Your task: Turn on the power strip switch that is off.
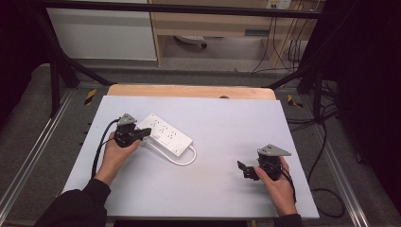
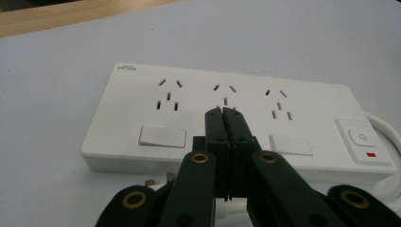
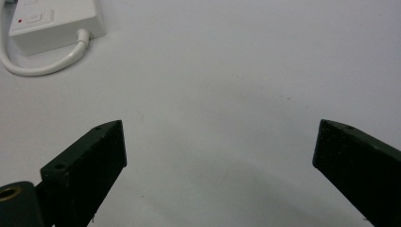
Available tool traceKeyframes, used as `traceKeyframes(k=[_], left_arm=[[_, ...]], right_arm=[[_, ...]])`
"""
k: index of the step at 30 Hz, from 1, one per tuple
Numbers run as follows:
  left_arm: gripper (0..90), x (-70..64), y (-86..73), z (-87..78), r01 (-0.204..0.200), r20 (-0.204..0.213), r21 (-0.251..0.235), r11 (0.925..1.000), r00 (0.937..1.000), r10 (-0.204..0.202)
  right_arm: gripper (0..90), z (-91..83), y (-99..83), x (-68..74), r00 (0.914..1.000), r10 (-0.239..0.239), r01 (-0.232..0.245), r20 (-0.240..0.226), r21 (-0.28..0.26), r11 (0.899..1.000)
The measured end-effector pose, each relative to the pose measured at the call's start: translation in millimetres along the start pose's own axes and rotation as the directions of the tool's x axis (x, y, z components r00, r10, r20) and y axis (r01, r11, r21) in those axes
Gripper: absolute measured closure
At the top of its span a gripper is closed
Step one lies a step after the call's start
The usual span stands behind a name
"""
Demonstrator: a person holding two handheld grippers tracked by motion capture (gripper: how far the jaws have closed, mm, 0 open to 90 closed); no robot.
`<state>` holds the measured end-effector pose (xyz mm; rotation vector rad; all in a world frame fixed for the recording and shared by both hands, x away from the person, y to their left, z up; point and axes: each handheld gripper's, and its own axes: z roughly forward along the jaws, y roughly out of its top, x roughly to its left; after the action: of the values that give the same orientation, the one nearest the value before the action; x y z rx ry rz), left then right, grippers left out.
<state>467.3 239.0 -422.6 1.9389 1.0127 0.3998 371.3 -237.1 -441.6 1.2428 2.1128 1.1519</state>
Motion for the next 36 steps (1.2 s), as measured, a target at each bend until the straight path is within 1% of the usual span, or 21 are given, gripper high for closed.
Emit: traceKeyframes(k=[2, 3, 5, 10, 19, 22, 30, 31, 36], left_arm=[[89.9, -0.7, 0.3, 1.5, 0.016, 0.013, -0.006, 0.9999, 0.9998, -0.016], [89.9, -1.4, 0.4, 2.3, 0.010, 0.015, -0.005, 0.9999, 0.9998, -0.010], [90.0, -3.0, 0.0, 4.5, 0.011, 0.024, 0.003, 0.9999, 0.9996, -0.011], [90.0, -7.9, -0.4, 9.9, -0.009, 0.024, 0.011, 0.9999, 0.9997, 0.009], [90.0, -16.0, -1.2, 15.7, -0.044, 0.035, 0.029, 0.9986, 0.9984, 0.043], [89.9, -18.0, -1.3, 17.0, -0.044, 0.045, 0.027, 0.9987, 0.9981, 0.043], [90.0, -21.8, -1.3, 19.2, -0.056, 0.050, 0.031, 0.9979, 0.9972, 0.055], [90.0, -22.2, -1.4, 19.7, -0.053, 0.051, 0.029, 0.9982, 0.9974, 0.052], [90.0, -21.6, -1.7, 20.0, -0.057, 0.050, 0.037, 0.9977, 0.9972, 0.055]], right_arm=[[4.0, -0.1, -0.1, -0.1, 1.0000, 0.000, 0.000, 0.001, -0.001, 1.000], [4.0, -0.1, -0.1, -0.2, 1.0000, 0.000, 0.000, 0.001, 0.000, 1.000], [4.1, -0.3, -0.1, -0.3, 1.0000, 0.001, -0.001, 0.000, 0.000, 1.000], [4.1, -0.2, -0.1, -0.2, 1.0000, 0.001, -0.001, 0.000, -0.002, 1.000], [4.0, -0.6, -0.2, -0.3, 1.0000, 0.000, 0.000, -0.001, -0.001, 1.000], [4.0, -0.9, -0.1, -0.2, 1.0000, 0.000, 0.000, -0.002, -0.001, 1.000], [4.0, -1.3, 0.0, -0.2, 1.0000, 0.004, -0.004, -0.004, 0.000, 1.000], [4.0, -1.3, 0.0, -0.3, 1.0000, 0.004, -0.004, -0.003, 0.000, 1.000], [4.0, -1.3, -0.1, -0.7, 1.0000, 0.002, -0.002, -0.002, -0.001, 1.000]])
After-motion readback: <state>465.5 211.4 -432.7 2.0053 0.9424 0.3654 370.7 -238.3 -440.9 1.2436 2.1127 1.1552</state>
